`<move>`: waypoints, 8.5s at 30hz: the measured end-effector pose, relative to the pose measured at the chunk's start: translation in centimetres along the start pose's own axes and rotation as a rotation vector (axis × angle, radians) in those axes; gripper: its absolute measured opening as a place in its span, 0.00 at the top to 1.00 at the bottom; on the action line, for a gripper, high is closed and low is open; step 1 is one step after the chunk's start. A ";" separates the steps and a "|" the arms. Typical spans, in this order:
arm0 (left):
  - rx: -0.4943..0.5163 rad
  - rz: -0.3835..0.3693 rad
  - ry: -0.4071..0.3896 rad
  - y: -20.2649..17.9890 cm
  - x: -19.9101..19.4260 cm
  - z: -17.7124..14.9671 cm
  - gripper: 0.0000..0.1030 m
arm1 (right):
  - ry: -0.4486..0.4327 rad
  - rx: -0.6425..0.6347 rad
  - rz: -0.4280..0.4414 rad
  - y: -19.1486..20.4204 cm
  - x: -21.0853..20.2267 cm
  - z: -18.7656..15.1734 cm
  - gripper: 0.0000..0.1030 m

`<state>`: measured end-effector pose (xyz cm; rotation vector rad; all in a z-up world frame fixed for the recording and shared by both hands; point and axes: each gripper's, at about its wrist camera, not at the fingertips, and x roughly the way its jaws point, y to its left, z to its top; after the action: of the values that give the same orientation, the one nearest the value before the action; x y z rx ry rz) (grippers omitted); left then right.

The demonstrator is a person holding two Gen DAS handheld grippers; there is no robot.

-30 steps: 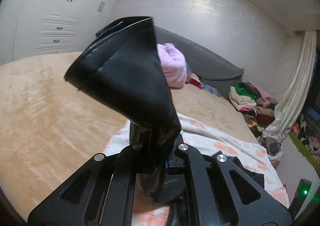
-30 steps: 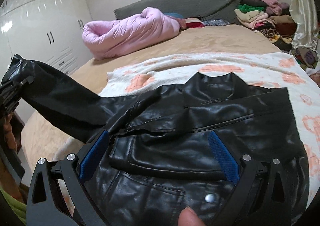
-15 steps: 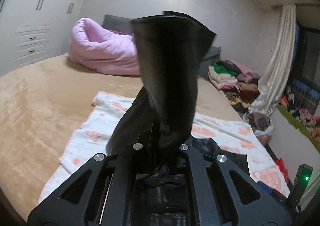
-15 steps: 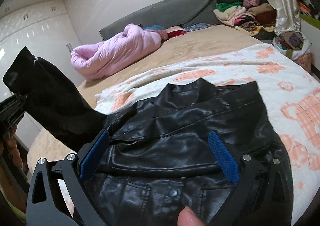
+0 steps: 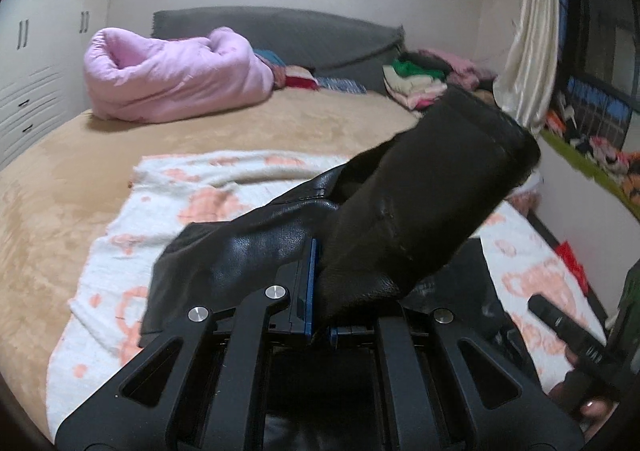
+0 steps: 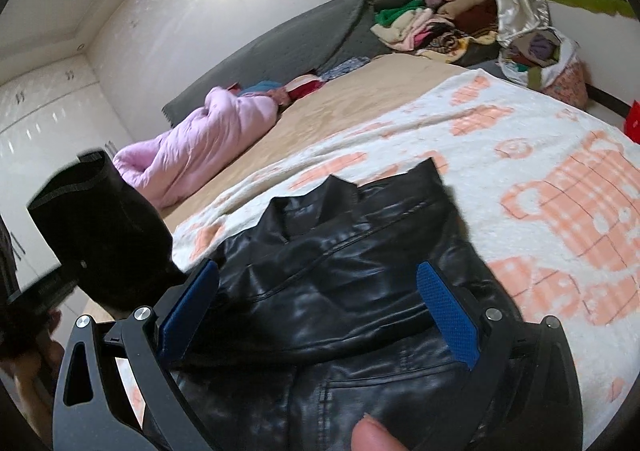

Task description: Fold large clothes

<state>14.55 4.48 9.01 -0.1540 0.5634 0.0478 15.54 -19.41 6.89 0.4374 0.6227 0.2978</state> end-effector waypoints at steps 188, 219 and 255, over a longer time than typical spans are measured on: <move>0.082 -0.035 0.362 -1.9 5.8 -9.2 0.15 | 0.234 -0.447 -0.011 2.5 3.2 -4.0 0.05; 0.099 -0.047 0.272 -0.6 -1.3 -10.7 0.09 | 0.200 -0.402 -0.018 1.6 -5.0 -6.5 0.04; -0.006 0.078 0.389 8.4 -5.5 -17.8 0.09 | 0.409 -0.382 -0.112 -2.8 -8.5 -13.0 0.04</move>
<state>-0.27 9.93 -3.99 -0.1479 0.9571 0.0961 1.31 -21.31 0.34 -0.0306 0.9627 0.3938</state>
